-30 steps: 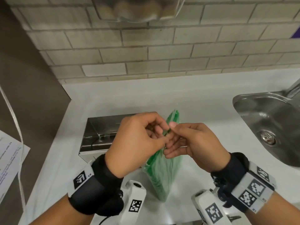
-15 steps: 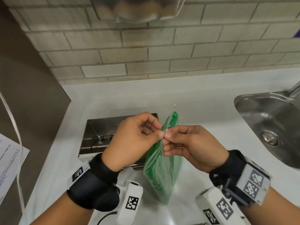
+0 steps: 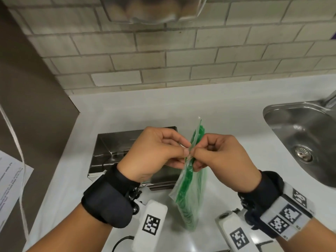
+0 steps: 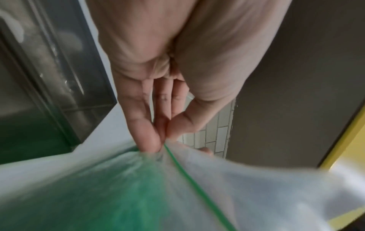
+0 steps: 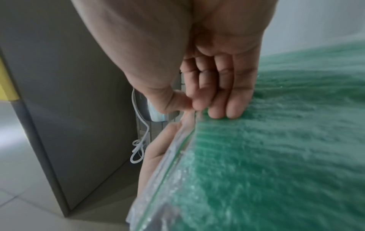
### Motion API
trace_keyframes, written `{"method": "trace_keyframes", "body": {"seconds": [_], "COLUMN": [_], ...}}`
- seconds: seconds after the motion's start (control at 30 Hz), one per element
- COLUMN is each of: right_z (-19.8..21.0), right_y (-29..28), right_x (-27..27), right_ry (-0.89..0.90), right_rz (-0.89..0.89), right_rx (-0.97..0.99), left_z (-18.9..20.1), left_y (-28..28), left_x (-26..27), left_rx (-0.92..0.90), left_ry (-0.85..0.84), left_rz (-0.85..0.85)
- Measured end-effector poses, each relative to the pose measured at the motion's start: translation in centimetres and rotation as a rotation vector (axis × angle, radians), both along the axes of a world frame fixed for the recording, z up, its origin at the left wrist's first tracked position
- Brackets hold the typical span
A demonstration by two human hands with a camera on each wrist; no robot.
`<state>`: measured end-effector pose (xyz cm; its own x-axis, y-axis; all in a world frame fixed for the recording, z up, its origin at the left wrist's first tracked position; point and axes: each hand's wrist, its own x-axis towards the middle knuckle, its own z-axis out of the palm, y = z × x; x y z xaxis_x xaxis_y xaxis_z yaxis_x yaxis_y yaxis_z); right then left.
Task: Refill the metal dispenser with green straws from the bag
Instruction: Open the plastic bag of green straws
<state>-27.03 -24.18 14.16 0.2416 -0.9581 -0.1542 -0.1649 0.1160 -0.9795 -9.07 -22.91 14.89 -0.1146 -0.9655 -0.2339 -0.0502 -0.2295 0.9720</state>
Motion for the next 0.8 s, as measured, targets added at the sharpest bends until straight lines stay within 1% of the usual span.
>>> {"method": "trace_keyframes", "body": {"seconds": [0.1,0.2,0.27,0.37,0.43,0.5,0.57,0.67,0.73,0.8], "right_z": [-0.1,-0.2,-0.2,-0.1,0.0,0.0,0.1,0.0,0.6,1.2], "right_y": [-0.2,-0.4,-0.4,0.0,0.1,0.0,-0.3,-0.7,-0.7,-0.6], "right_x": [-0.4,-1.5,-1.9,-1.6,-1.1,-0.8,-0.6,-1.2,-1.9,-2.9], "right_ry": [0.031,0.072,0.132,0.226,0.321,0.387,0.441,0.493,0.64,0.798], "right_rz": [-0.062,-0.122,-0.116,-0.013,0.011,-0.037,-0.089,-0.09,-0.054,-0.019], "right_rx": [-0.009,-0.054,-0.143,-0.371,-0.467,-0.498,-0.484,-0.483,-0.618,-0.739], "left_z": [-0.3,-0.8,-0.7,-0.2,0.0,-0.2,-0.5,-0.6,-0.2,-0.2], "left_y": [0.0,0.1,0.1,0.3,0.5,0.6,0.6,0.5,0.5,0.6], "left_x": [0.0,0.6,0.9,0.5,-0.1,-0.4,-0.2,0.5,1.5,2.8], "left_rx": [-0.06,-0.175,-0.257,-0.348,-0.386,-0.42,-0.423,-0.414,-0.38,-0.34], "left_ry": [-0.02,-0.187,-0.346,-0.577,-0.649,-0.679,-0.714,-0.802,-0.854,-0.867], "left_rz": [0.046,0.068,0.021,-0.083,-0.076,-0.028,0.025,0.059,0.037,-0.02]}}
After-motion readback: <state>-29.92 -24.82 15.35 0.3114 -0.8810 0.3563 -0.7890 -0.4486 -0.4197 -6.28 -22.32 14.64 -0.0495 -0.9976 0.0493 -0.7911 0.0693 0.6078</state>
